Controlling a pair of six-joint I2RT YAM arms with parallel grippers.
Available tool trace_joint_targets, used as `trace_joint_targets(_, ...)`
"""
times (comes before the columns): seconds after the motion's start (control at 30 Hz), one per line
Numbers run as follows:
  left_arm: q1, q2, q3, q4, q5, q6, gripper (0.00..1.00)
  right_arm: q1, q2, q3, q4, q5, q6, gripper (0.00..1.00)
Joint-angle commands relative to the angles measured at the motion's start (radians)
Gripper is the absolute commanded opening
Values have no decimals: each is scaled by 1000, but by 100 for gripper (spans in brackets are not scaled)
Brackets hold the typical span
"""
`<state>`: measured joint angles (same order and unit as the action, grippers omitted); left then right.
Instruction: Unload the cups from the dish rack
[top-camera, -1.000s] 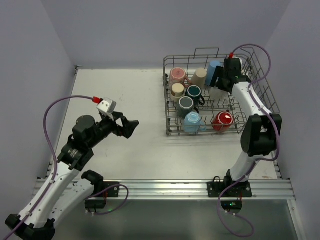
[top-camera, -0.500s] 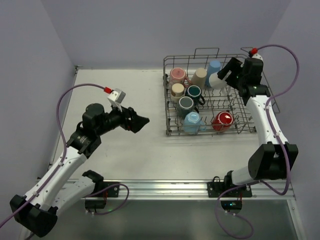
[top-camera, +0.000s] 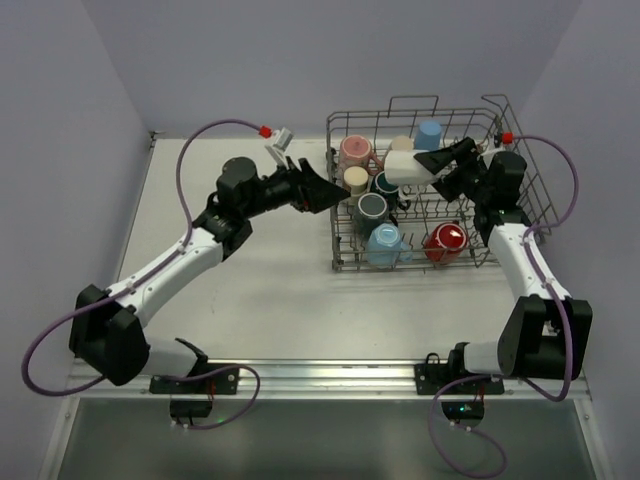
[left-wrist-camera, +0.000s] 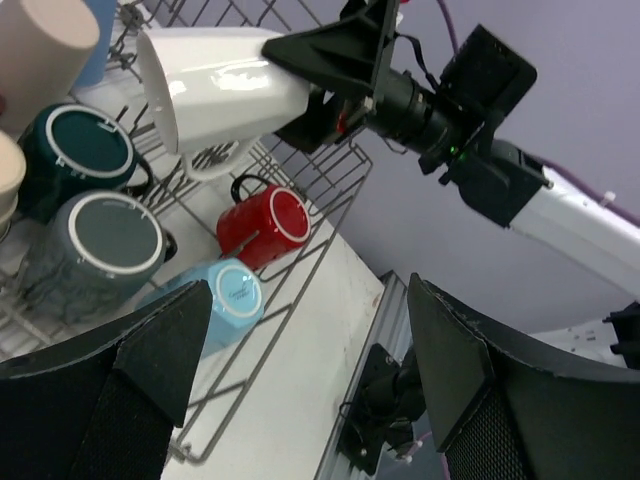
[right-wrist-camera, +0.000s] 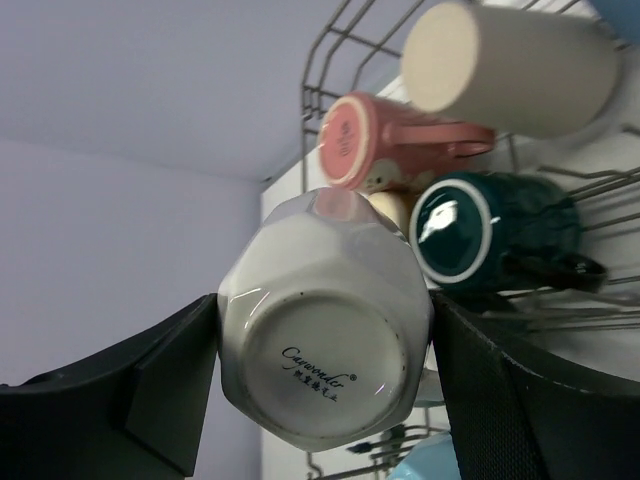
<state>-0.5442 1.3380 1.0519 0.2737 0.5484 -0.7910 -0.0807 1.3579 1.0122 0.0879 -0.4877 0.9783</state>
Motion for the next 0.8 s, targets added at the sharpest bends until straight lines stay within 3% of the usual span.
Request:
trace_joint_targets(0.0,-23,99,135,82,-11,-28,86,-5,-74,-35,391,-193,221,25)
trace_joint_targets(0.2,-28,240,252,114,-51,-4,78,-2,-65,-145,662,-278,416,26)
trace_joint_targets(0.4,-33,386,390,90,-5,30,77,-2,-57,-195,815,-354,517,27)
trace_joint_targets(0.57,-42,463,407,241,113,-48,76,10,-88,-213,790,-359,491,27)
trace_joint_targets(0.77,-57,474,401,327,176,-109,67,13,-85,-219,773,-356,477,27)
